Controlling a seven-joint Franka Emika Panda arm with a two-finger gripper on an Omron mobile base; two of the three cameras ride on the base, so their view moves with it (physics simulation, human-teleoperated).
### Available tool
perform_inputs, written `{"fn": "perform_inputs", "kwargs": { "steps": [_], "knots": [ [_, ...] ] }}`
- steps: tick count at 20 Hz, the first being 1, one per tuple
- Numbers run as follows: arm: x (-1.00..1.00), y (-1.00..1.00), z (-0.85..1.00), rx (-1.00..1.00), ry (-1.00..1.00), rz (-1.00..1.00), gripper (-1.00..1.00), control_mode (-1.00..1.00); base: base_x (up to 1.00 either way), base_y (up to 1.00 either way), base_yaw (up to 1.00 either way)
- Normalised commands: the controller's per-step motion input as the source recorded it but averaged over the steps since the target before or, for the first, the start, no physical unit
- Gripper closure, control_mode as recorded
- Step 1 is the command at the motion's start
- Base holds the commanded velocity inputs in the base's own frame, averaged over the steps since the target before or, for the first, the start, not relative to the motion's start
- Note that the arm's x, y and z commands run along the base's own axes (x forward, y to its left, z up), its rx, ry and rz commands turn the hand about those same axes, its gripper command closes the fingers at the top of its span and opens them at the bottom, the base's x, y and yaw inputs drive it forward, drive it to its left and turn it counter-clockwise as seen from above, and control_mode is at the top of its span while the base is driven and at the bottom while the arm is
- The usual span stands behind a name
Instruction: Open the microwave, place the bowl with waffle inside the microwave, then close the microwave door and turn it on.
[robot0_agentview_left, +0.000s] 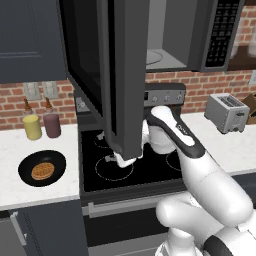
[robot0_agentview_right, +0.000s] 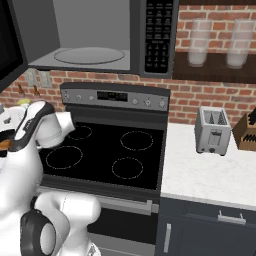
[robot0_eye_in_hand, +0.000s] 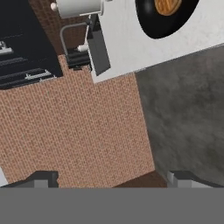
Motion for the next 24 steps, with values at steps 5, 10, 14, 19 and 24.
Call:
{"fn": "perform_inputs", "kwargs": {
  "steps": [5, 10, 14, 19, 24],
  "knots": [
    [0.31, 0.29, -0.20, -0.08, 0.03, 0.00, -1.00, -1.00, 0.00, 0.00, 0.00],
    [0.26, 0.08, -0.24, -0.09, 0.01, 0.00, -1.00, -1.00, 0.00, 0.00, 0.00],
    [0.14, 0.00, -0.32, -0.10, 0.02, 0.00, -1.00, -1.00, 0.00, 0.00, 0.00],
    [0.13, 0.13, -0.29, -0.10, 0.03, 0.00, -1.00, -1.00, 0.00, 0.00, 0.00],
    [0.11, 0.27, -0.17, -0.06, 0.04, 0.00, -1.00, -1.00, 0.00, 0.00, 0.00]
  ]
}}
